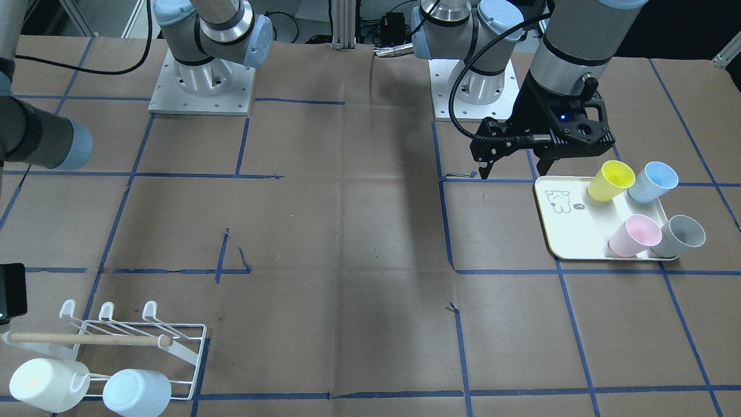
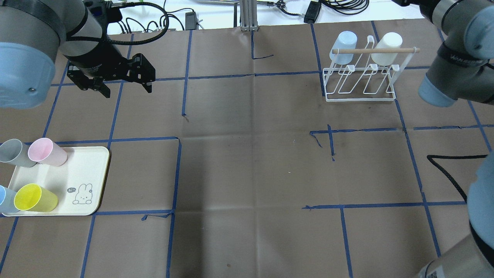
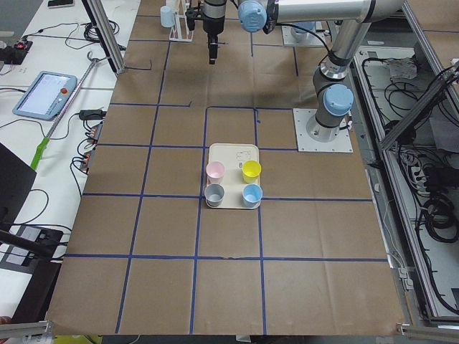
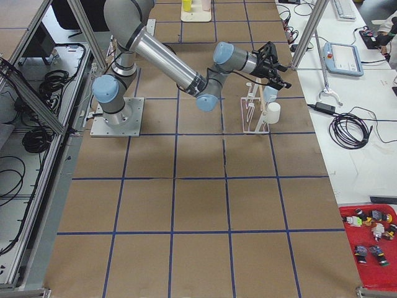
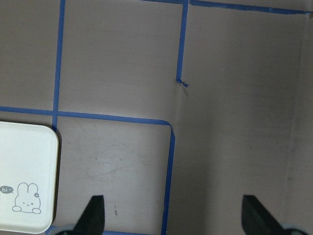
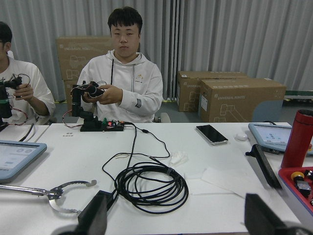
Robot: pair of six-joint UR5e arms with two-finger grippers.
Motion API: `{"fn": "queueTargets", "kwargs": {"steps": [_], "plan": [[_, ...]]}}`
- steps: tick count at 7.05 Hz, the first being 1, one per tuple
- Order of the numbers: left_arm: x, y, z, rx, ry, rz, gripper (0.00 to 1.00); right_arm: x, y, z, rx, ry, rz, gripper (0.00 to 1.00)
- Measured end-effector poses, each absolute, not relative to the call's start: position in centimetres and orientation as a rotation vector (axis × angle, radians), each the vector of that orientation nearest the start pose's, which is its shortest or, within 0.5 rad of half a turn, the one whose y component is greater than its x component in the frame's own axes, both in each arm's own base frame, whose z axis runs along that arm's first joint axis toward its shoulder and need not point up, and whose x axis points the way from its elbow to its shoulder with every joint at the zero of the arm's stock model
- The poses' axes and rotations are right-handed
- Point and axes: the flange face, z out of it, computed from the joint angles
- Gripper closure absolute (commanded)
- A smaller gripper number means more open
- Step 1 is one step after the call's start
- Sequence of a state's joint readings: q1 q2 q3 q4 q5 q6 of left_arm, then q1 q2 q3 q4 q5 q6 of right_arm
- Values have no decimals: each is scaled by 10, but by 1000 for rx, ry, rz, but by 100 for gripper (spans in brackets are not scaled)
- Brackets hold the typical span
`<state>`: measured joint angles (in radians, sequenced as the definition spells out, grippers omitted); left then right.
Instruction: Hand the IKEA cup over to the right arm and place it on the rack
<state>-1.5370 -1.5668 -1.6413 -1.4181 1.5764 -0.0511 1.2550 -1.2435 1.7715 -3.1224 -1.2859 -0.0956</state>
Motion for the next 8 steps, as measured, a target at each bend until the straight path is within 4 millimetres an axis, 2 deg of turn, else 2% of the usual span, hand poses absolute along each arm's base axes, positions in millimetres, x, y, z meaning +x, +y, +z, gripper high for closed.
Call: {"fn": "queueTargets", "kwargs": {"steps": [2, 4, 6, 8], "plan": [[-116, -501, 466, -124, 3133, -89, 0, 3, -613, 423, 75, 2792, -1117, 0], [-116, -499, 462, -123, 3134, -45, 0, 50, -601, 428, 26, 2864, -697, 0], [-117, -499, 462, -122, 3136, -37, 0, 91, -560, 448, 6, 2992, -356, 0], [-117, -498, 462, -123, 3137, -37, 0, 122, -507, 480, 48, 3035, -205, 0]]}}
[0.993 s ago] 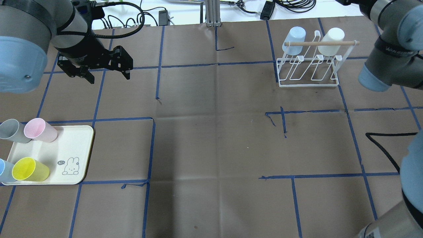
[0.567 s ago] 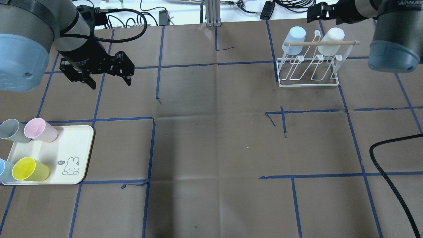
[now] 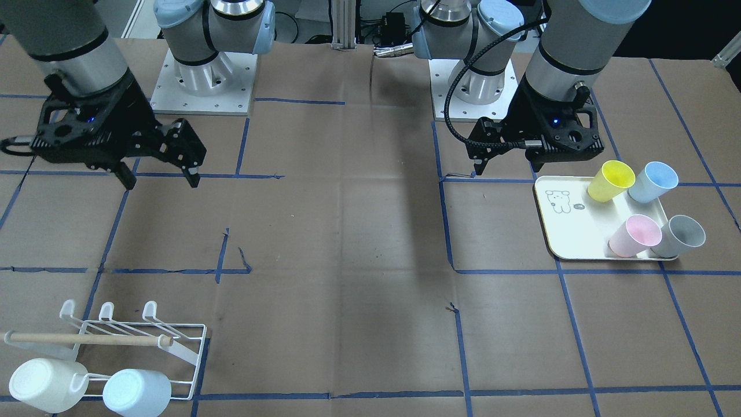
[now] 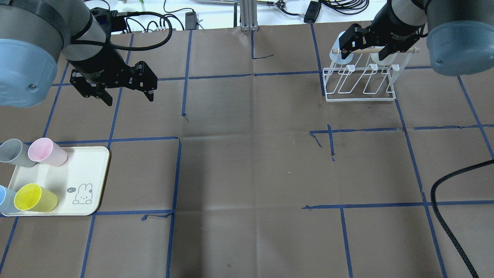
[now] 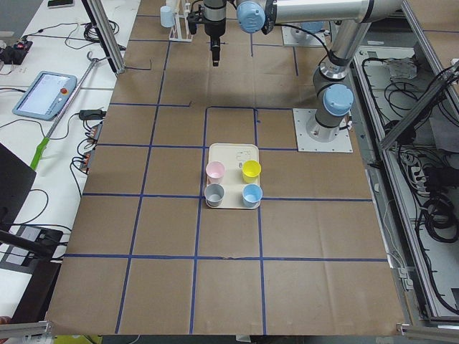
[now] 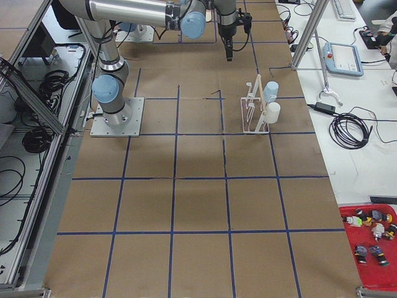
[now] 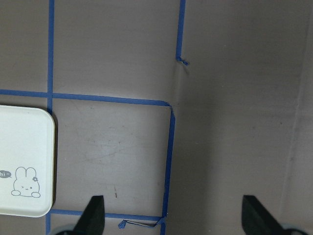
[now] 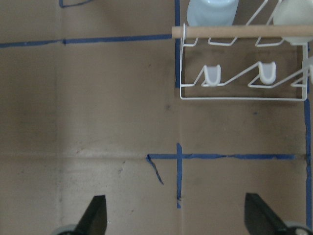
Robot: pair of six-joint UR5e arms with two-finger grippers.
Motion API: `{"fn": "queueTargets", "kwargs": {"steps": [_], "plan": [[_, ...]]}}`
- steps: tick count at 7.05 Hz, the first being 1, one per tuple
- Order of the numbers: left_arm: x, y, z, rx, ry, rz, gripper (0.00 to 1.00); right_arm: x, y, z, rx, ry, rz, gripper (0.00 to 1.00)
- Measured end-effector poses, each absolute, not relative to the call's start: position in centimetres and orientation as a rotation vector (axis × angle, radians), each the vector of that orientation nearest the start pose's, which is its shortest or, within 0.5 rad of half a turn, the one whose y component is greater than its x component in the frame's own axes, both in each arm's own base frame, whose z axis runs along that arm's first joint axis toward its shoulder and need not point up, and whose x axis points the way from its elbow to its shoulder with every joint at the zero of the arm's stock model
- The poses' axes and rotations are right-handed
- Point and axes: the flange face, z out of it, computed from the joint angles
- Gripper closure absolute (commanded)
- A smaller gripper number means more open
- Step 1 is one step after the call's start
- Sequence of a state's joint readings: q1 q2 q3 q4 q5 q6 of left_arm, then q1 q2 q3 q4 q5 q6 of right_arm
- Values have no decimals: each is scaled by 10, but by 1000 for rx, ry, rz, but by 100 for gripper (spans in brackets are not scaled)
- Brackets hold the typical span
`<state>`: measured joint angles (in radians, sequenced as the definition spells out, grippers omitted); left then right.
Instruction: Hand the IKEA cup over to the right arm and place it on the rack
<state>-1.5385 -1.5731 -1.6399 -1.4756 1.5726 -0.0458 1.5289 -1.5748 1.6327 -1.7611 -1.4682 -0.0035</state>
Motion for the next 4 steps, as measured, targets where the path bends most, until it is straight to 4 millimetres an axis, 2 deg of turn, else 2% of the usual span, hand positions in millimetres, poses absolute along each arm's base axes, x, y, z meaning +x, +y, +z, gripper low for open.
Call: {"fn": "queueTargets", "kwargs": {"steps": [2, 4], "plan": [[-117, -498, 463, -122, 3137, -40, 0, 146, -468, 486, 71, 3040, -95, 0], [-117, -498, 463, -121, 3136, -41, 0, 157, -453, 474, 47, 3041, -50, 0]]}}
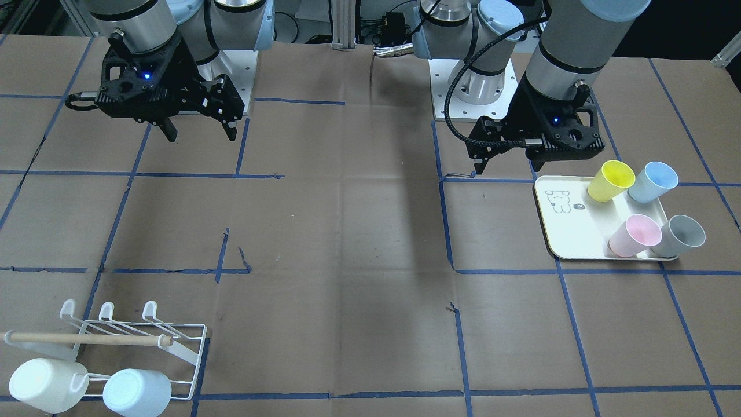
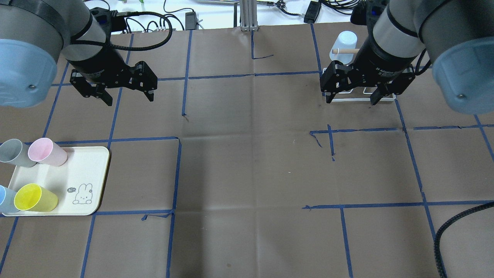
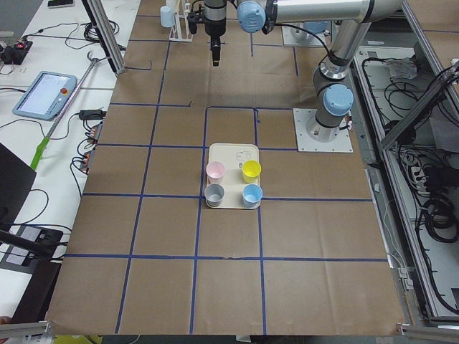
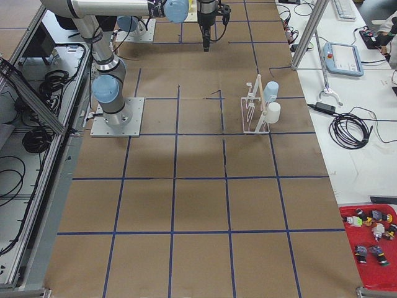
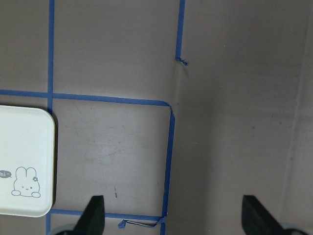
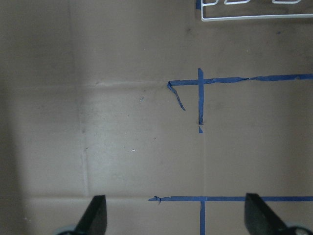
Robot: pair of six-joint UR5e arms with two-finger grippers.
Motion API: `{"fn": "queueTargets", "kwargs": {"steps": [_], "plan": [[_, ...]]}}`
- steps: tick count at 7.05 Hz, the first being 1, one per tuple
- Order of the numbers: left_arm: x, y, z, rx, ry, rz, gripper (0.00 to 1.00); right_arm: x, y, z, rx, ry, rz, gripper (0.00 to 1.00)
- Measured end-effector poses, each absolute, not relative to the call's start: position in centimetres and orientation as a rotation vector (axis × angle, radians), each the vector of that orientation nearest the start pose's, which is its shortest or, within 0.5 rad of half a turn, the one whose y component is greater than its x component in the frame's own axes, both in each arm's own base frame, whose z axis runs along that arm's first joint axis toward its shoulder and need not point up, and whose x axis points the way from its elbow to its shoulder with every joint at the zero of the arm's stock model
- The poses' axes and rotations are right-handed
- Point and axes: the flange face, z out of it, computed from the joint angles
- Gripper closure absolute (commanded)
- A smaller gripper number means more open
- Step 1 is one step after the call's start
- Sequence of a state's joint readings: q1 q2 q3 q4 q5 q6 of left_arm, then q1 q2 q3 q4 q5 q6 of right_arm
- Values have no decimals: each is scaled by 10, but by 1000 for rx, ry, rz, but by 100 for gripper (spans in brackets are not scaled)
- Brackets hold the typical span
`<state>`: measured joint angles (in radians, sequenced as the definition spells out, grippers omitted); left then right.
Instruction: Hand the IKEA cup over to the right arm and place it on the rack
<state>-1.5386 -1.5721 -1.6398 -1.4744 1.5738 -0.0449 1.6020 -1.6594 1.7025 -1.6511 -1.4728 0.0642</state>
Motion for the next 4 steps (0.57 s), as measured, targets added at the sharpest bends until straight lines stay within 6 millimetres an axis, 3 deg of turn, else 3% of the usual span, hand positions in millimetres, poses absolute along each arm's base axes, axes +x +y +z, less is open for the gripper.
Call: {"fn": "queueTargets", "kwargs": {"steps": [4], "plan": [[-117, -498, 463, -121, 3136, -43, 0, 150, -453, 464, 32, 3135, -30, 0]]}}
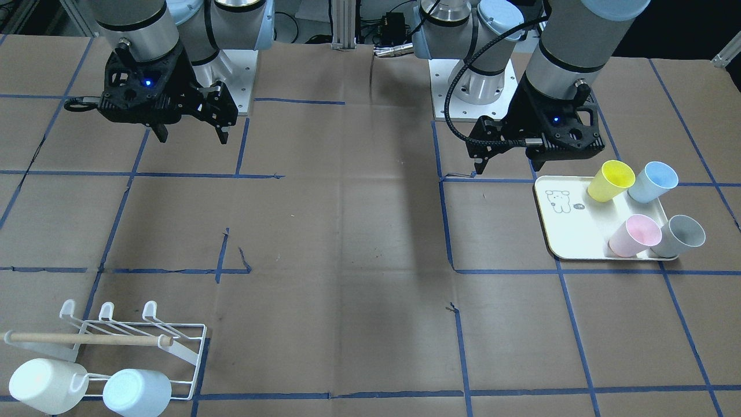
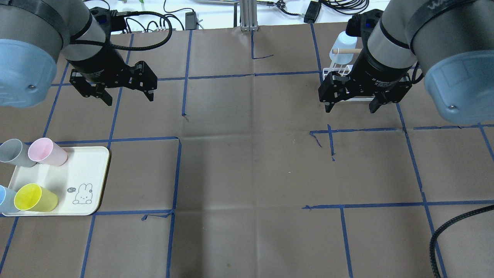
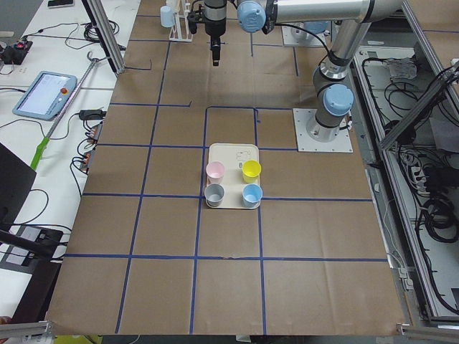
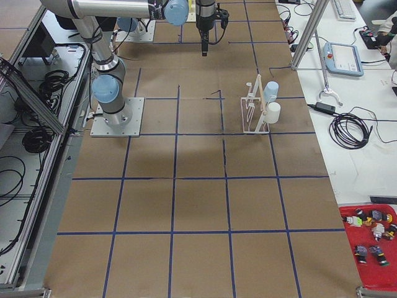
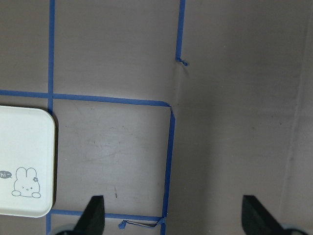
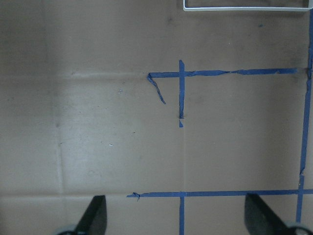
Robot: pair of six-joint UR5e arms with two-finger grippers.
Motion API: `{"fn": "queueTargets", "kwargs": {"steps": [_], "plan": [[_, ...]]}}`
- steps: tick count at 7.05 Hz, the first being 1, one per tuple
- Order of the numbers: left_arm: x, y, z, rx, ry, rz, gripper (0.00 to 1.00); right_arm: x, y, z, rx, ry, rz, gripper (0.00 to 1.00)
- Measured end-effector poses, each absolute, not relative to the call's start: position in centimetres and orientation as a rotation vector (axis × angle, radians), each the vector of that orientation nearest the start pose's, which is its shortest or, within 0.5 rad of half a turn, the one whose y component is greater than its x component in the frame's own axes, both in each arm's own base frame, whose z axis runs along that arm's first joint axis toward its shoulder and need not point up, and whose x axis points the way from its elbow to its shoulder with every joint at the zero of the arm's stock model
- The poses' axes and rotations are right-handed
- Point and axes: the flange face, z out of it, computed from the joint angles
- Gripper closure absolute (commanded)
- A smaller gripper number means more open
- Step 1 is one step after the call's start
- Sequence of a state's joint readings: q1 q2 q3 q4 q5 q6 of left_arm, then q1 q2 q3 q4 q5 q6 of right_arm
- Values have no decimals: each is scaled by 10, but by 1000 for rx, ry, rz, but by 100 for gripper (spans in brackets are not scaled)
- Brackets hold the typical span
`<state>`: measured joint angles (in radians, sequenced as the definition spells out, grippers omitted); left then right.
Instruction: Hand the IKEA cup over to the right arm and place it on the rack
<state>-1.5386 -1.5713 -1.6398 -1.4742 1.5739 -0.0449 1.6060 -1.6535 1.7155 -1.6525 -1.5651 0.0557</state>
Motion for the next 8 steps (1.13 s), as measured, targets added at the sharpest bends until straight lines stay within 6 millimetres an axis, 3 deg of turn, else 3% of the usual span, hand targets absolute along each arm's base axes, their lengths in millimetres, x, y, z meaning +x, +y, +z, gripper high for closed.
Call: {"fn": "queueTargets", "kwargs": {"steps": [8], "plan": [[-117, -498, 464, -123, 3136, -45, 0, 150, -459, 469, 31, 3137, -94, 0]]}}
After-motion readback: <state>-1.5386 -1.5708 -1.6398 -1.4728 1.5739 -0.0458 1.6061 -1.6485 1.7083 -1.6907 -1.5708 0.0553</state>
